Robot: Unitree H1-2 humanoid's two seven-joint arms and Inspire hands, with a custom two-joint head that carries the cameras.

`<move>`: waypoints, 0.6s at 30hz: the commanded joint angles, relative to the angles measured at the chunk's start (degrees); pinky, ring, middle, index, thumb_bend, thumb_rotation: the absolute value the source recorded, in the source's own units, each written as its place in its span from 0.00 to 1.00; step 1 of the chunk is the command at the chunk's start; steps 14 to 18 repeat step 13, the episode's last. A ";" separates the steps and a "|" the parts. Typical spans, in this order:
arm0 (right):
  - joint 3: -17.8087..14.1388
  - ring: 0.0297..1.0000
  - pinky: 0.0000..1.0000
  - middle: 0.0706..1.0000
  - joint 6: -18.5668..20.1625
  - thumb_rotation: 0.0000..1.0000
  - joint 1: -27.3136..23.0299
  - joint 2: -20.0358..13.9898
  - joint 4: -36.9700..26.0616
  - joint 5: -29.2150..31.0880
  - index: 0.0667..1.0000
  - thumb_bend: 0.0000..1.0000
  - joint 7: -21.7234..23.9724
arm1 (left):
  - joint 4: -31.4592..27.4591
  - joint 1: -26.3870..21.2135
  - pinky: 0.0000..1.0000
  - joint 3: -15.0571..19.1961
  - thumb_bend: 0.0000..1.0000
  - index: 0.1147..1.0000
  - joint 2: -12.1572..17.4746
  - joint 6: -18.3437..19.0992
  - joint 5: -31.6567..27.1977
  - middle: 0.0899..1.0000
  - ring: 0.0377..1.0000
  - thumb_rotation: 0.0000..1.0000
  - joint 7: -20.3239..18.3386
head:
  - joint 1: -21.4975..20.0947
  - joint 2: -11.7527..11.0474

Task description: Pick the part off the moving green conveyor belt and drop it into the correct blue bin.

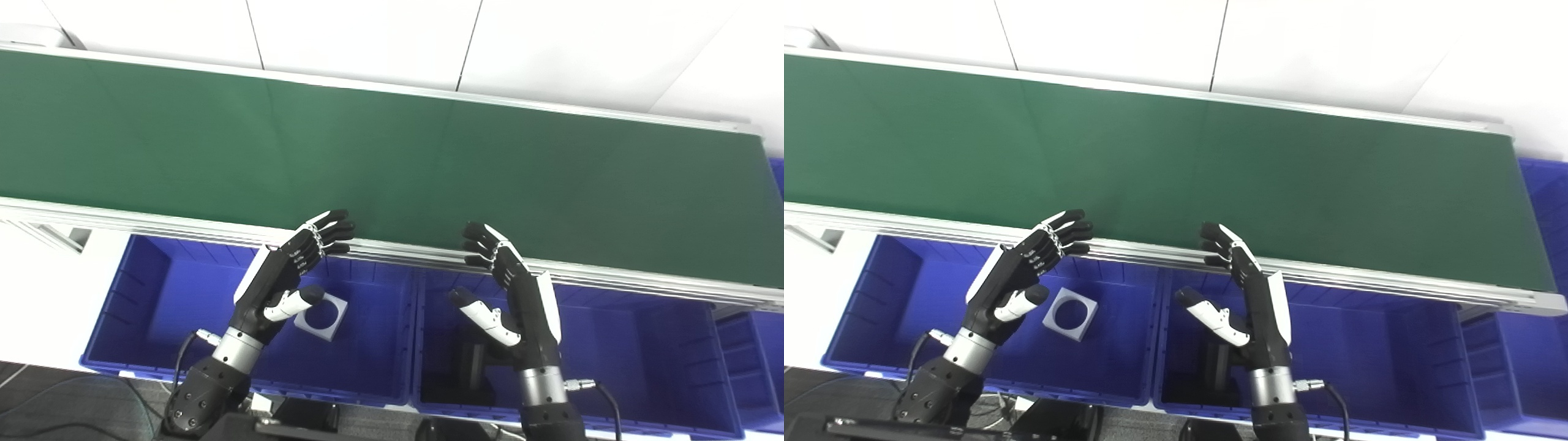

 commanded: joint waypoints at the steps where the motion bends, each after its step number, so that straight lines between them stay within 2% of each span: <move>1: 0.46 0.77 0.71 0.80 -2.91 0.62 -0.35 0.65 -0.66 -0.35 0.82 0.68 -0.84 | -0.50 -0.54 0.76 0.42 0.90 0.84 0.59 -2.39 -0.07 0.81 0.80 0.72 -1.06 | 0.02 0.05; 18: 0.79 0.77 0.71 0.80 -2.12 0.62 -1.06 0.64 0.11 -0.55 0.82 0.67 -0.82 | 0.87 -1.30 0.76 1.52 0.90 0.84 0.18 -2.37 -0.99 0.81 0.80 0.71 -2.73 | -1.34 -0.18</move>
